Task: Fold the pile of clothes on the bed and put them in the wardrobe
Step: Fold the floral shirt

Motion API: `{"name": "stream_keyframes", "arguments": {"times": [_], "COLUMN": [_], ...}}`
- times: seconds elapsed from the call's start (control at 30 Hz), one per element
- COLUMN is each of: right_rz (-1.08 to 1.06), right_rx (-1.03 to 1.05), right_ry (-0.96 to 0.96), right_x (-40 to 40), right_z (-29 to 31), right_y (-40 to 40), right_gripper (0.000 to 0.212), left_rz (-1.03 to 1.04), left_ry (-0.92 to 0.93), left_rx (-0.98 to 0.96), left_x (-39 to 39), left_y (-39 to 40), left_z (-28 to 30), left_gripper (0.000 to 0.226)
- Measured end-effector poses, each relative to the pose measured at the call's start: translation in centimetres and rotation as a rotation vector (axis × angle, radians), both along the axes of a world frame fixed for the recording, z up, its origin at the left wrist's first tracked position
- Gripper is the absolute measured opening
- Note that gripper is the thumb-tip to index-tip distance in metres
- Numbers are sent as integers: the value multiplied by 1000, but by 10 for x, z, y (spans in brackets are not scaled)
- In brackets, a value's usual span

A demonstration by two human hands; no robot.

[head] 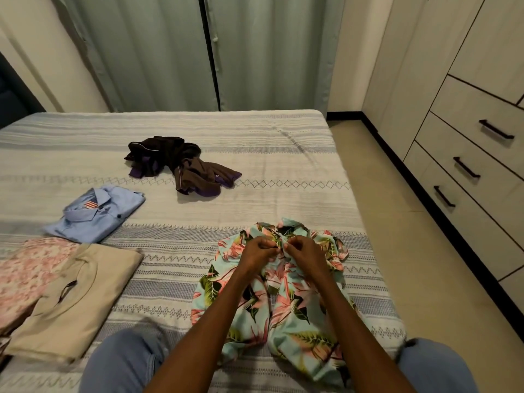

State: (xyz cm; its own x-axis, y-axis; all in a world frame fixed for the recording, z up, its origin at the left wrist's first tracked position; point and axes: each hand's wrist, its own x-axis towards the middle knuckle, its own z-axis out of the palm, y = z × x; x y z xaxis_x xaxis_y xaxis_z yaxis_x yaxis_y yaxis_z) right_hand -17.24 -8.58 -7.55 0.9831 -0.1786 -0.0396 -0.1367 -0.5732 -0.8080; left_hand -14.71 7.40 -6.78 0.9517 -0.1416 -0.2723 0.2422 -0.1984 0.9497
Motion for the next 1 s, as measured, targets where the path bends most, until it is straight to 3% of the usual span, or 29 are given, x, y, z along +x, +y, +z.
{"name": "stream_keyframes", "arguments": {"times": [0.23,0.47,0.6,0.83,1.0], "right_rz": [-23,-76,-97,7,41], "right_rx": [-3,-4,-107,-274,-274], "right_ry": [-103,-249,-321,-474,-440], "right_x": [-5,-6,-6,-9,-5], "right_z": [-16,-28,-33,-36,-34], "right_y": [12,15,16,14,8], "right_gripper": [18,11,9,22,22], "left_rz": [-29,56,85,108,76], "left_ry": [34,166,220,249,256], "left_rx": [-93,-255,-313,-378,-362], "left_x": [2,6,8,14,20], "left_y": [0,-2,-5,-5,0], "left_z": [-5,-10,-12,-20,-24], "left_gripper": [1,17,14,19,21]}}
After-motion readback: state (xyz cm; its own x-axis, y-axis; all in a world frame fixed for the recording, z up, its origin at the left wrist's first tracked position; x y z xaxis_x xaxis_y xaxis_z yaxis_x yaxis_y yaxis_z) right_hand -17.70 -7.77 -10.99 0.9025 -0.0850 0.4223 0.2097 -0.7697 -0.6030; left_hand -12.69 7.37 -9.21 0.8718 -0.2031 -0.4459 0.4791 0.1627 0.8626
